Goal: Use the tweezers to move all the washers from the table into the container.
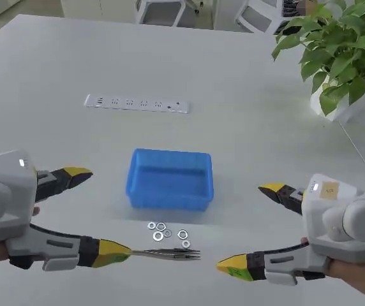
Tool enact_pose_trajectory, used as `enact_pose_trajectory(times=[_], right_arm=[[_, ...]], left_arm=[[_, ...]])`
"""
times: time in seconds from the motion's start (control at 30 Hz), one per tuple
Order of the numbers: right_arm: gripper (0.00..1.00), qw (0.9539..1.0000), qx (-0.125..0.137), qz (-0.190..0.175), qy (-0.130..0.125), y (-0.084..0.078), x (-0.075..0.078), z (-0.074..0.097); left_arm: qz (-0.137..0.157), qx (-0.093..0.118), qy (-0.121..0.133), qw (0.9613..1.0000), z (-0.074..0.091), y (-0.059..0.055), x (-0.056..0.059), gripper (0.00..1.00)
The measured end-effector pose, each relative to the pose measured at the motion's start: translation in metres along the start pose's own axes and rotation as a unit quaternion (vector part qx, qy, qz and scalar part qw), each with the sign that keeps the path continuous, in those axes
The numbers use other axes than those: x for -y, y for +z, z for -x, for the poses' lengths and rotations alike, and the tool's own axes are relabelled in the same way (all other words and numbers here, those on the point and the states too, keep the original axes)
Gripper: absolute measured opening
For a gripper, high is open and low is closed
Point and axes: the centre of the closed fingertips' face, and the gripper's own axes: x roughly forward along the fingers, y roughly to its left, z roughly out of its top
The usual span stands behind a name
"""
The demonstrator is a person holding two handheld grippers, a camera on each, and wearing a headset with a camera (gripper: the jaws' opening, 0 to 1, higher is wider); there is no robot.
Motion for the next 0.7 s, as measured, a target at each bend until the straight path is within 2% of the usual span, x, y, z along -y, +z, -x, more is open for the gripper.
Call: enact_pose_trajectory(times=[0.7], right_arm=[[0.96,0.9999,0.004,0.016,0.003,0.0052,0.0009,-0.002]], left_arm=[[-0.003,-0.002,-0.003,1.0,-0.0019,-0.0021,-0.0007,0.99]])
